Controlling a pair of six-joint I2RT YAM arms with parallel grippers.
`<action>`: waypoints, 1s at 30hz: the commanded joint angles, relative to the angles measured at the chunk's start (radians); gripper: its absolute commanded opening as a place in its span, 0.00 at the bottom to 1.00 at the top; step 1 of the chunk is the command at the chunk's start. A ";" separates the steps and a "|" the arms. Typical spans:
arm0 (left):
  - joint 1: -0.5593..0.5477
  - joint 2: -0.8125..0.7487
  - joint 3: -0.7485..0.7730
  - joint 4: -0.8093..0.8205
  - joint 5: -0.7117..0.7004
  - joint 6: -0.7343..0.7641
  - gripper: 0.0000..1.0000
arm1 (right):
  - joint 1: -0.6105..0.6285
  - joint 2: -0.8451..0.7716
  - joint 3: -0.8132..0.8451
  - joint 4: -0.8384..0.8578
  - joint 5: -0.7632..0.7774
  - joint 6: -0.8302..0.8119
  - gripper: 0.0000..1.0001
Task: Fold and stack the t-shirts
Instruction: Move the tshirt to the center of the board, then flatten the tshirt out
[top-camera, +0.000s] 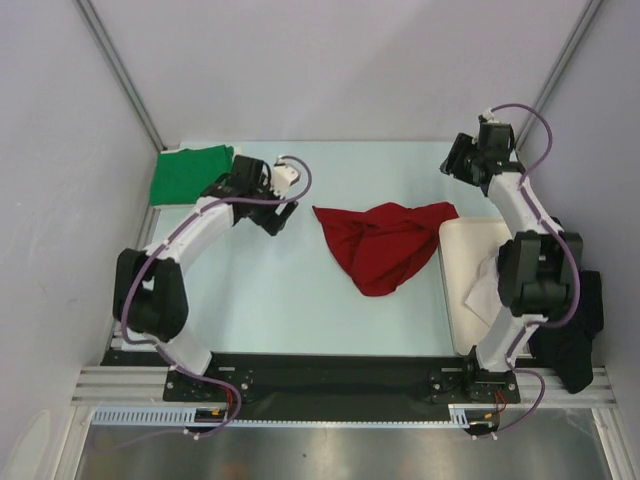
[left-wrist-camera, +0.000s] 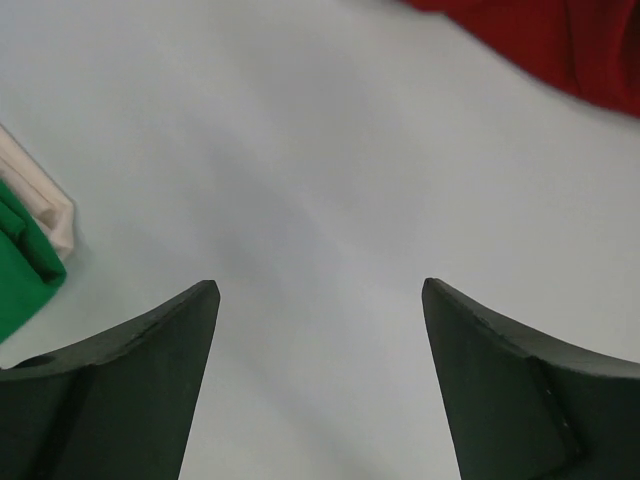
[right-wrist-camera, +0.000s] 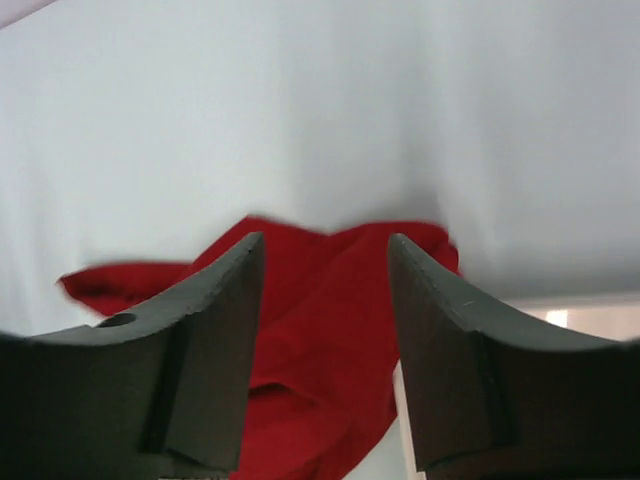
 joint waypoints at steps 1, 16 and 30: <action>-0.043 0.087 0.146 0.031 -0.063 -0.059 0.88 | -0.012 0.082 0.214 -0.154 0.082 -0.059 0.59; -0.151 0.577 0.590 -0.044 0.016 -0.041 0.83 | 0.352 -0.488 -0.477 -0.183 0.167 0.239 0.61; -0.166 0.638 0.577 -0.072 0.088 -0.077 0.08 | 0.568 -0.283 -0.641 0.001 0.081 0.347 0.55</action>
